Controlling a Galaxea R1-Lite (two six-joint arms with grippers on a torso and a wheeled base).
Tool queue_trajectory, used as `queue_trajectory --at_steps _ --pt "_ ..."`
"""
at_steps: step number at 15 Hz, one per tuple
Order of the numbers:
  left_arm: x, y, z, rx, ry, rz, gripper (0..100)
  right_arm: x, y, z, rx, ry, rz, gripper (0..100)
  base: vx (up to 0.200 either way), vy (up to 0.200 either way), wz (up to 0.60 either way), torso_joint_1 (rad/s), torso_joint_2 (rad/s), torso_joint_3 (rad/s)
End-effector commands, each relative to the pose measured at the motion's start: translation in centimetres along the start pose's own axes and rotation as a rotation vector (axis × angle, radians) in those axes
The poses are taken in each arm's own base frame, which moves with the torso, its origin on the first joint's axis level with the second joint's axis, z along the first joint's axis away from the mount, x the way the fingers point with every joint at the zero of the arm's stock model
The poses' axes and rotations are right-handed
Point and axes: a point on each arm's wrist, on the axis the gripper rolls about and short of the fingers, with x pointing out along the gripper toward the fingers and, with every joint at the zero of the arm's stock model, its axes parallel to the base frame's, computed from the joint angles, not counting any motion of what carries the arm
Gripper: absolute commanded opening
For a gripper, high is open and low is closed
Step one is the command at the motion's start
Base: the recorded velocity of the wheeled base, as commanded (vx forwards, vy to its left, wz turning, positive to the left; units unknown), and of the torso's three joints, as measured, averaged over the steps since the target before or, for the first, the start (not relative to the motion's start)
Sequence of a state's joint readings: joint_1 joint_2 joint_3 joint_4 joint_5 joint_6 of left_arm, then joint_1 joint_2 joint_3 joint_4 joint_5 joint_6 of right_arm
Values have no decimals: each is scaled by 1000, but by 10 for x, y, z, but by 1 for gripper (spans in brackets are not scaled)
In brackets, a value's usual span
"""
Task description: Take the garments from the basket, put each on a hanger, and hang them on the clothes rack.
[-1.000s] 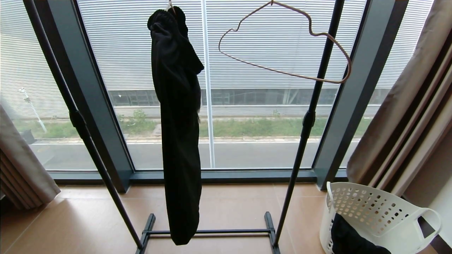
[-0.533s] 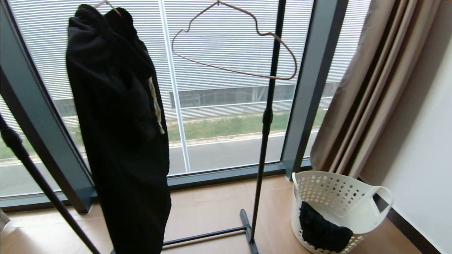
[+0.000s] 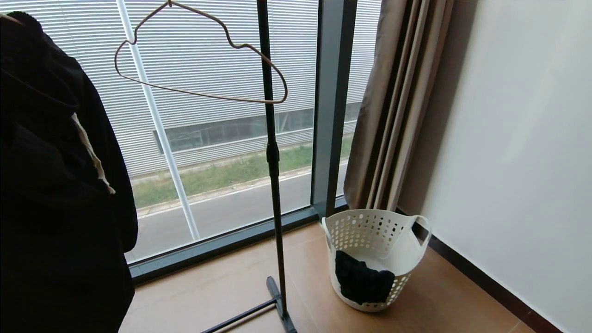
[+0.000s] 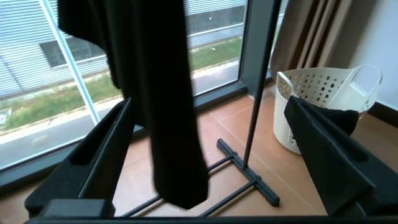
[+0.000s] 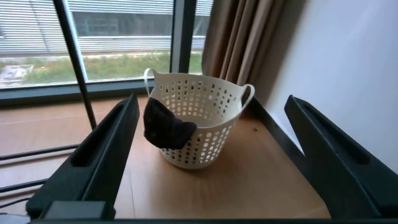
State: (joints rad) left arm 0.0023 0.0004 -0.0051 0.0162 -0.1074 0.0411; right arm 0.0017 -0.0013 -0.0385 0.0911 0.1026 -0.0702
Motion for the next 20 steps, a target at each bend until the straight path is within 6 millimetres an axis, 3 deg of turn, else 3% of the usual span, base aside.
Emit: queue_trajectory --at_steps 1,5,13,20 --pt "0 0 0 0 -1 1 100 0 0 0 0 1 0 100 0 -200 0 -2 2 2" --pt "0 0 0 0 -1 -1 100 0 0 0 0 1 0 100 0 -200 0 5 2 5" --pt "0 0 0 0 1 1 100 0 0 0 0 1 0 100 200 0 0 -2 1 4" --pt "0 0 0 29 3 5 100 0 0 0 0 1 0 100 0 0 0 0 0 0"
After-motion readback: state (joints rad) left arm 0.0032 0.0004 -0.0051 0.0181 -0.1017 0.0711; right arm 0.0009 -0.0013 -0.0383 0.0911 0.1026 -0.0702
